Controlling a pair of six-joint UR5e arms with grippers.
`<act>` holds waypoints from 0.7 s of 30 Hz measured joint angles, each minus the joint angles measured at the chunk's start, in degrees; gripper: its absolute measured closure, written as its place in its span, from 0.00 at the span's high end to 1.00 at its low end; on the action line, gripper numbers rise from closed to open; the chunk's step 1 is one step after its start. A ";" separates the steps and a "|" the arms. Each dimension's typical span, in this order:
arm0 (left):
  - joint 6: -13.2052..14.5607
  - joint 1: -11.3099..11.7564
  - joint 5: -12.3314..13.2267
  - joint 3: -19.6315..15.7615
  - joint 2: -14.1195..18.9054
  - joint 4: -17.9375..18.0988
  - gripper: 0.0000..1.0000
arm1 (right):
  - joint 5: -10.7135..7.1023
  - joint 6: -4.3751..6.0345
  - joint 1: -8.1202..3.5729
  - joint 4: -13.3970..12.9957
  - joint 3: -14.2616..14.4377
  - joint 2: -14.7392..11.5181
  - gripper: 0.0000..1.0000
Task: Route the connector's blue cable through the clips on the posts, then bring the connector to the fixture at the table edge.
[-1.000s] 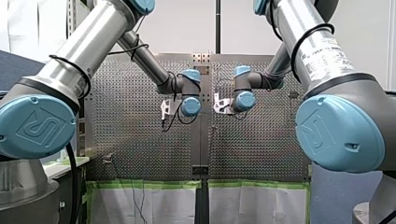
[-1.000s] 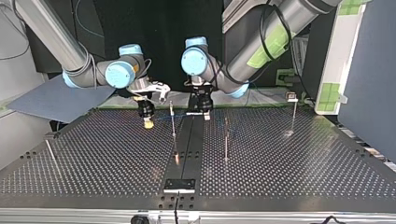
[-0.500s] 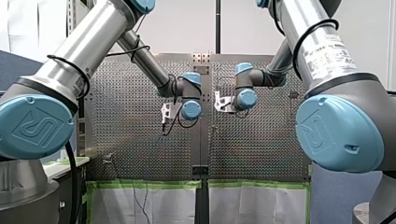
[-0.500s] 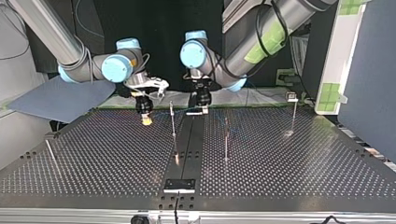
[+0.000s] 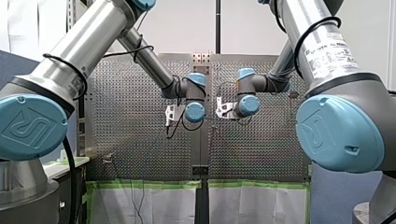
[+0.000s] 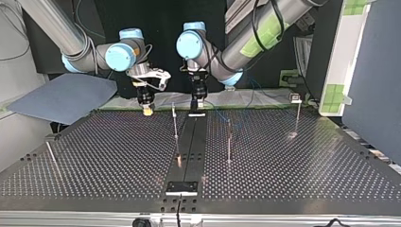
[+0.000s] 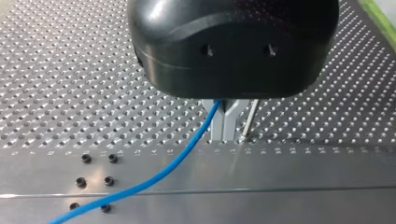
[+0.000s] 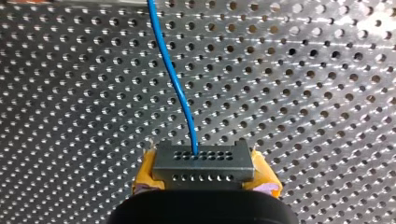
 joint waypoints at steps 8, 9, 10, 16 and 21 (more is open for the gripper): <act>-0.13 -0.20 -0.03 -1.59 0.00 0.82 0.00 | 0.70 0.62 0.23 -2.27 3.28 -0.07 0.01; -0.17 -0.20 0.02 -1.69 0.00 0.90 0.00 | 0.67 0.74 0.23 -2.68 3.71 -0.05 0.01; -0.20 -0.19 0.06 -1.74 0.00 0.94 0.00 | 0.65 0.83 0.23 -3.01 4.00 -0.05 0.01; -0.23 -0.02 0.49 -1.82 -0.39 1.23 0.00 | 0.61 0.94 0.11 -4.57 4.79 0.02 0.01; -0.18 -0.08 0.83 -1.82 -2.06 1.79 0.00 | 0.52 1.06 -0.19 -6.02 5.33 0.43 0.01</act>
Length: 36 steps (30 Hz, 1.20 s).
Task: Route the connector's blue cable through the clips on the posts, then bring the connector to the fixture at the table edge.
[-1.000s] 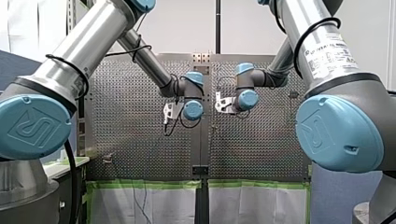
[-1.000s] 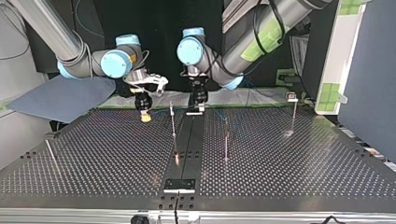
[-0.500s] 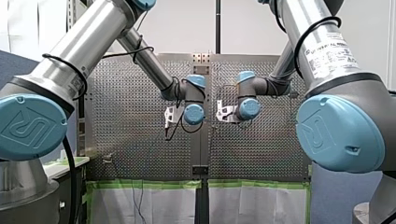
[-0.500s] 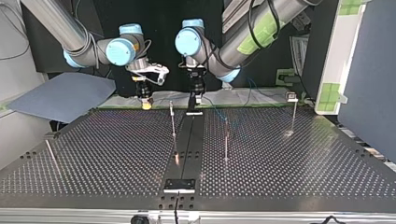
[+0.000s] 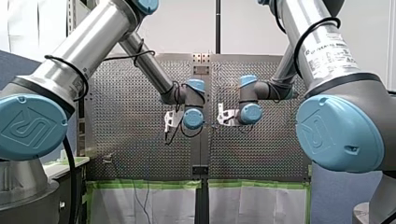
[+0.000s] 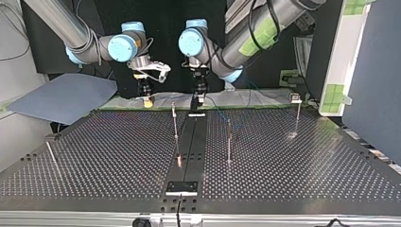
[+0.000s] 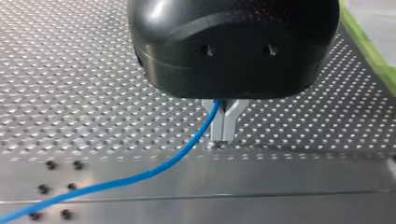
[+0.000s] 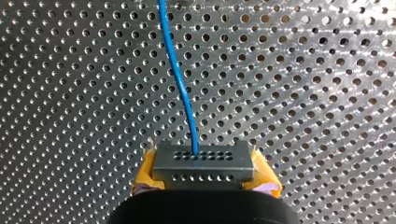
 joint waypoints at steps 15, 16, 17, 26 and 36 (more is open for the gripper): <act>-0.18 0.56 0.96 0.01 -1.61 1.11 0.00 | -1.10 -0.40 -2.09 -3.99 0.20 5.14 0.01; -0.18 0.57 1.13 0.01 -1.62 1.18 0.00 | -1.41 -0.40 -2.31 -4.30 0.21 5.26 0.01; -0.18 0.58 1.34 0.02 -1.63 1.26 0.00 | -1.63 -0.40 -2.48 -4.55 0.21 5.34 0.01; -0.18 1.05 2.41 0.07 -1.70 1.61 0.00 | -3.21 -0.38 -4.76 -6.74 0.19 5.78 0.01; -0.60 0.97 2.71 1.81 -3.69 0.57 0.00 | -4.94 -0.47 -6.32 -8.10 0.18 5.87 0.01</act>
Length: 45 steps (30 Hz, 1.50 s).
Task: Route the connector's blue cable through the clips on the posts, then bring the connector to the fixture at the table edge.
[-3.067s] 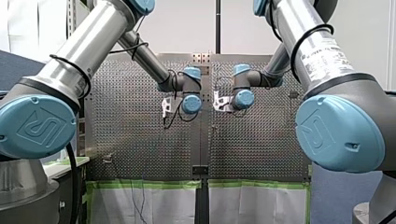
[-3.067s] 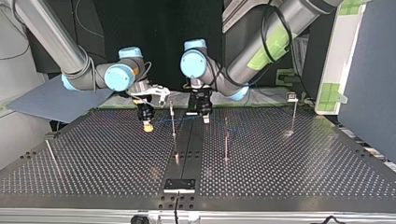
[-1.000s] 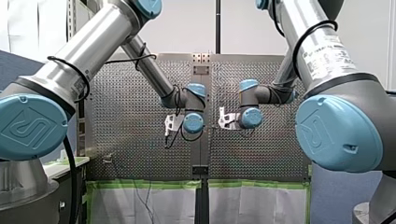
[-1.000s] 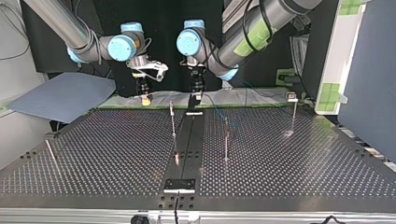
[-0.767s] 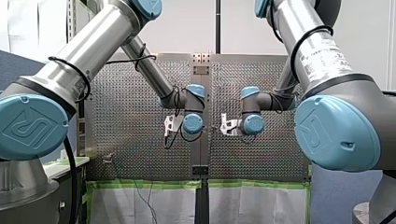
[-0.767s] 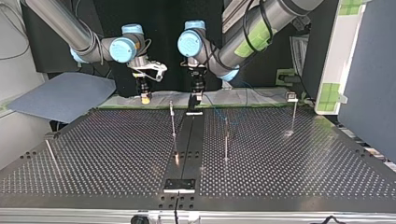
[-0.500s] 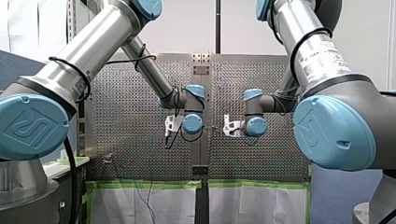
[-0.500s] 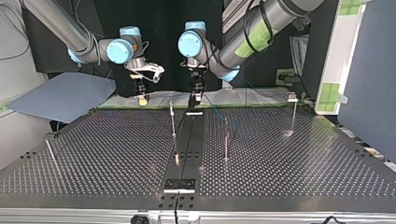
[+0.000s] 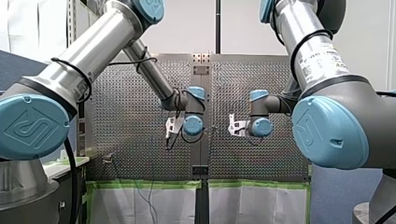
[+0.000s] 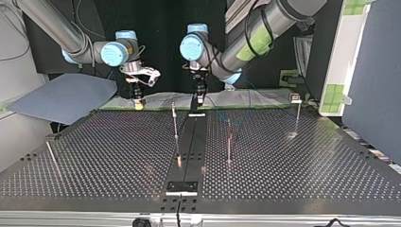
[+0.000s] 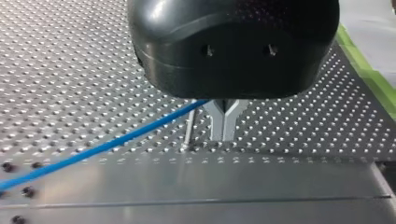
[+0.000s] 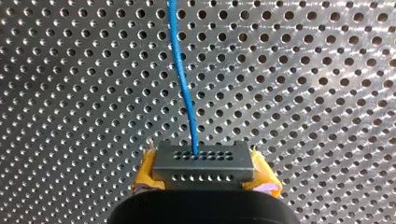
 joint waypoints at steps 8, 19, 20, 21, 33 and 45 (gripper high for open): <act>-1.02 -0.24 0.72 2.86 -2.77 -0.13 0.00 | -1.30 -0.18 -0.37 -0.48 0.00 0.16 0.01; -1.09 0.37 1.82 4.28 -3.20 -0.60 0.00 | -3.47 -0.15 -1.55 -0.90 -0.09 0.33 0.01; -1.13 0.39 2.02 4.29 -3.20 -0.59 0.00 | -3.89 -0.14 -1.73 -0.94 -0.12 0.36 0.01; -1.20 0.40 2.20 4.31 -3.20 -0.58 0.00 | -4.23 -0.14 -1.86 -0.97 -0.11 0.37 0.01; -3.29 0.87 3.24 6.30 -5.76 -1.28 0.00 | -7.41 -0.21 -3.12 -1.30 -0.53 0.47 0.01; -3.99 1.54 3.51 8.86 -6.47 -1.01 0.00 | -7.50 -0.13 -5.42 -1.42 -0.83 0.66 0.01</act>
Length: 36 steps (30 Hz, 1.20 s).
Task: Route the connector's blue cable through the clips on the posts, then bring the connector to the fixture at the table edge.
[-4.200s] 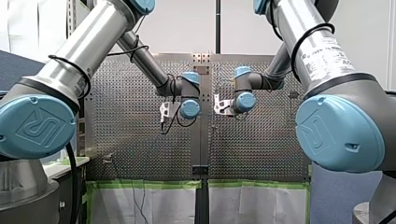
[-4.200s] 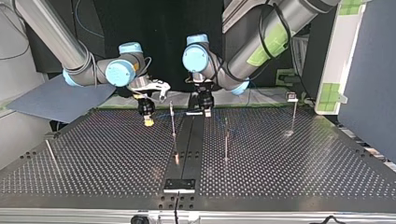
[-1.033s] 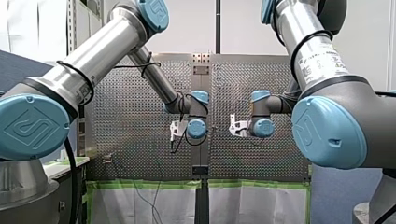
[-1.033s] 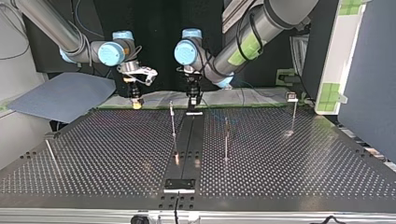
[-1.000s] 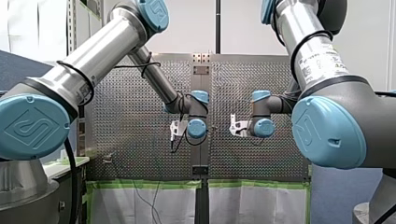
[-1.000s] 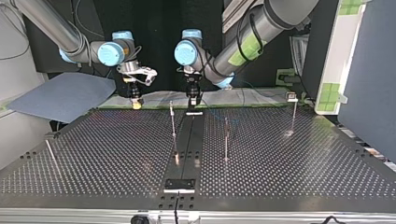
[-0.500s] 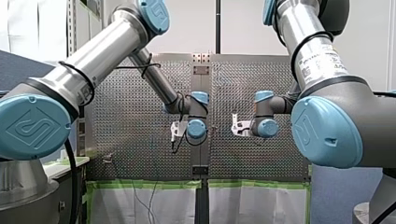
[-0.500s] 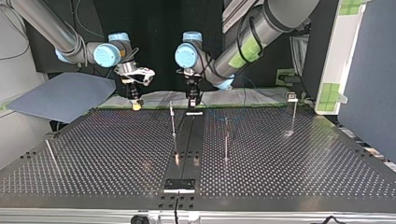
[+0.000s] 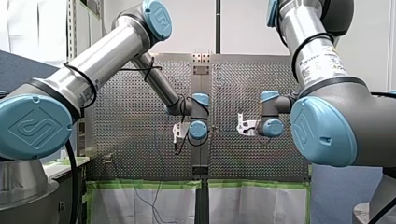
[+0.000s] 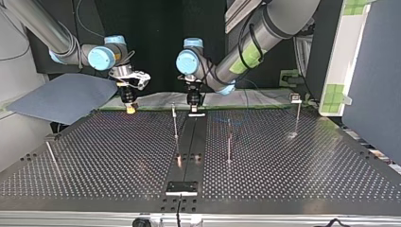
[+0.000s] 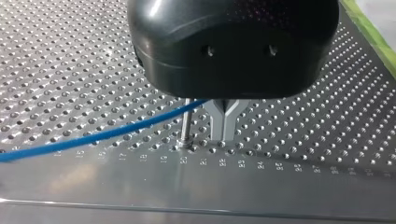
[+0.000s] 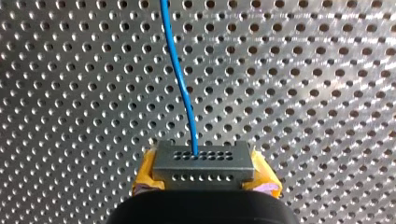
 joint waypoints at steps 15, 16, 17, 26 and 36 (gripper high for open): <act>0.13 0.34 0.60 0.81 -0.05 -0.22 0.00 | -0.79 -0.16 -1.00 0.11 -0.07 0.21 0.01; 0.14 0.37 0.66 0.85 -0.06 -0.22 0.00 | -0.79 -0.16 -1.00 0.12 -0.08 0.22 0.01; 0.15 0.42 0.74 0.90 -0.07 -0.22 0.00 | -0.79 -0.17 -1.01 0.13 -0.10 0.22 0.01; 0.19 1.16 2.13 2.21 -0.68 -1.38 0.00 | -0.79 -0.25 -1.03 0.22 -0.51 0.27 0.01; 0.19 2.03 2.76 5.38 -1.82 -3.76 0.00 | -0.79 -0.25 -1.20 0.24 -1.32 0.39 0.01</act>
